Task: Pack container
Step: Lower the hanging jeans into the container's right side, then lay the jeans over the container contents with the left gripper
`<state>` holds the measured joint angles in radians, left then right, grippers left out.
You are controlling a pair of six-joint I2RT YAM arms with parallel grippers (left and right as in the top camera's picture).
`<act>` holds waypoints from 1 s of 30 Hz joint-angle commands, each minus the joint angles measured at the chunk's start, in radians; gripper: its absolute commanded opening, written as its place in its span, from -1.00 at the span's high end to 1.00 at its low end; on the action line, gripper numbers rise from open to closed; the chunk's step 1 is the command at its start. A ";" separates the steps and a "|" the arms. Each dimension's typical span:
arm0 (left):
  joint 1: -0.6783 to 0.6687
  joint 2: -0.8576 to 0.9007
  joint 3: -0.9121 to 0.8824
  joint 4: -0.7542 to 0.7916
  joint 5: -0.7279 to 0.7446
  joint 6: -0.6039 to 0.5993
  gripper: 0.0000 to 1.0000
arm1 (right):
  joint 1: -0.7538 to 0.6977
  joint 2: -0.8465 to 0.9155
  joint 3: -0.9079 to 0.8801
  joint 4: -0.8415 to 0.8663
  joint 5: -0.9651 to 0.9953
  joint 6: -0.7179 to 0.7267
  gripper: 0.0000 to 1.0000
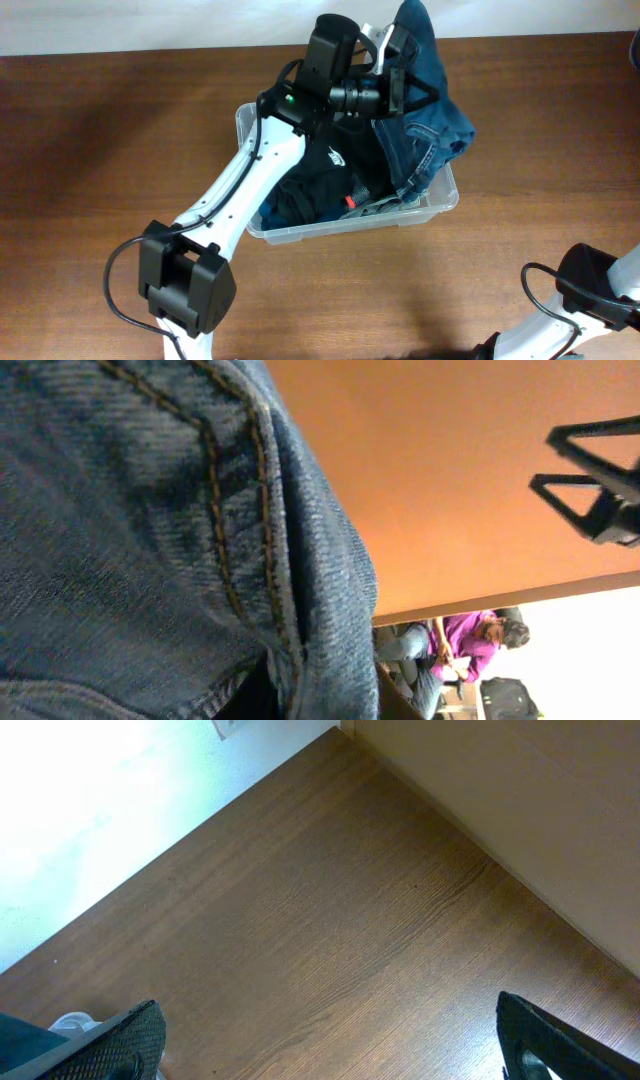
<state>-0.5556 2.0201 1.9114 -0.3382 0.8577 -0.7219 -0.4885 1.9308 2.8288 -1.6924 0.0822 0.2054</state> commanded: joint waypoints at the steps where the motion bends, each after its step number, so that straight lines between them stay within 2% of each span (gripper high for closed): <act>1: 0.032 -0.019 0.034 -0.042 -0.002 0.072 0.96 | -0.003 -0.011 -0.002 -0.006 0.005 0.000 -0.97; 5: 0.050 -0.019 0.034 -0.061 -0.001 0.073 0.90 | -0.003 -0.011 -0.002 -0.006 0.005 0.000 -0.97; 9: 0.058 -0.019 0.034 -0.101 -0.002 0.073 0.91 | -0.003 -0.011 -0.002 -0.006 0.005 0.000 -0.97; 11: 0.060 -0.019 0.034 -0.138 -0.018 0.073 0.99 | -0.003 -0.011 -0.002 -0.006 0.005 0.000 -0.97; 18: 0.070 -0.027 0.034 -0.218 -0.050 0.110 0.99 | -0.003 -0.011 -0.002 -0.006 0.005 0.000 -0.97; 25: 0.130 -0.089 0.034 -0.357 -0.141 0.175 0.99 | -0.003 -0.011 -0.002 -0.006 0.005 0.000 -0.97; 30: 0.137 -0.145 0.034 -0.435 -0.260 0.239 0.99 | -0.003 -0.011 -0.002 -0.006 0.005 0.000 -0.97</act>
<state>-0.4263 1.9507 1.9282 -0.7681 0.7189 -0.5697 -0.4885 1.9308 2.8288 -1.6924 0.0826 0.2062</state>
